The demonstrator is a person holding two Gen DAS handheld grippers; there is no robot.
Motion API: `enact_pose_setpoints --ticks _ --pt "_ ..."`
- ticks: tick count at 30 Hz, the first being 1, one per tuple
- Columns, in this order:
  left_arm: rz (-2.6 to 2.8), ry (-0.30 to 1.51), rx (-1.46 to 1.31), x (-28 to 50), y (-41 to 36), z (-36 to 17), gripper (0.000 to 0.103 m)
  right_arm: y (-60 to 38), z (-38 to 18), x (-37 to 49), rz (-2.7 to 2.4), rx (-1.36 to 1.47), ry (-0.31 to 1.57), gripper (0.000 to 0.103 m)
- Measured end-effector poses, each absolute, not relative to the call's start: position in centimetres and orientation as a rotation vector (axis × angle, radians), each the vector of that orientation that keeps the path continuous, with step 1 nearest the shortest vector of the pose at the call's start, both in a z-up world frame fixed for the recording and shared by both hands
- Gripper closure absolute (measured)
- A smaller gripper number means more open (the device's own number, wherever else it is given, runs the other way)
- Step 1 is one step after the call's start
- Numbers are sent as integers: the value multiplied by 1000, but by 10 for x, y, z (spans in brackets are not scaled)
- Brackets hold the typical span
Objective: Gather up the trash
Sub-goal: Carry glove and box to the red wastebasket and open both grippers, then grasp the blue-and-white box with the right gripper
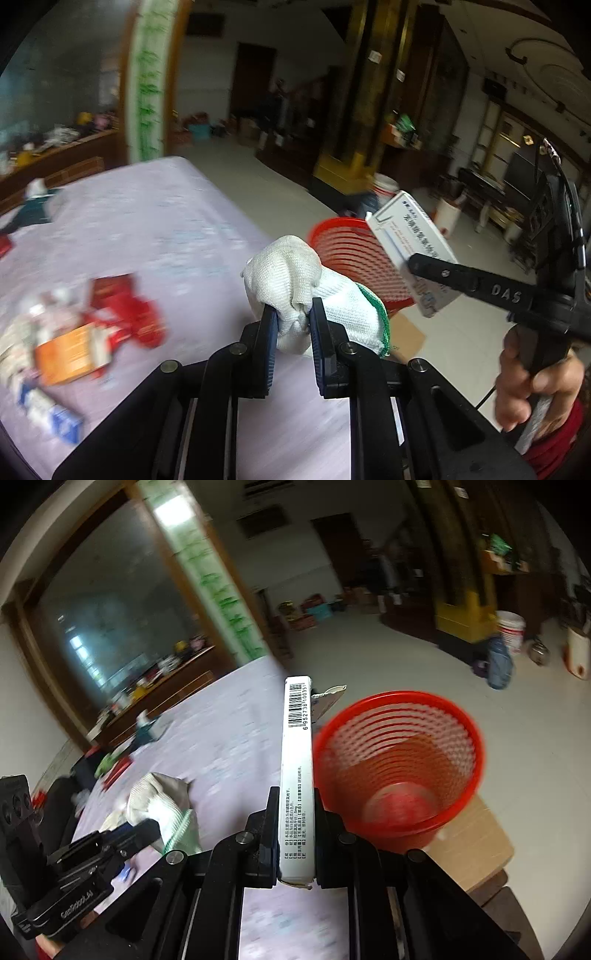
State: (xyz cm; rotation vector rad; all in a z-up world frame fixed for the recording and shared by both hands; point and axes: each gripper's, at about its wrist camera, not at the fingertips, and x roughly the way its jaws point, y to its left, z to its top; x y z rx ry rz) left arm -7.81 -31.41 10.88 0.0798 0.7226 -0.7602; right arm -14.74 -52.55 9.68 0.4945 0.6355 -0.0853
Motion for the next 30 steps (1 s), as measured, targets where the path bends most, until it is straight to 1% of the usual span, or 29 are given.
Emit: enact_pose_setpoints --ticks 6,8,9,10,11,12,14,19,23,24,30 --pt "-815 756 97 -47 -402 104 86 -577 93 -127 -166 538 641 88" --pt "-824 762 86 -34 -427 101 79 -589 91 -119 -191 539 654 88" --pt "-822 760 76 -28 -437 99 63 -595 89 -115 -206 540 654 87" --pt "-815 761 73 -26 -442 97 44 -600 86 -111 -217 536 658 83" --pt "-804 773 68 -20 -447 94 41 -603 84 -110 -238 535 665 71" --pt "-792 782 58 -18 -445 92 41 -606 83 -110 -253 538 667 64" --pt "-786 794 54 -20 -436 91 41 -610 83 -117 -254 533 653 64" --pt "-709 776 43 -34 -382 99 41 -581 92 -128 -162 502 622 64" --pt "-652 746 36 -52 -326 107 41 -535 98 -134 -53 472 617 62" --pt "-635 738 39 -58 -310 107 41 -520 99 -134 -20 460 625 59" --pt "-531 709 16 -84 -222 106 40 -444 91 -124 121 391 681 55"
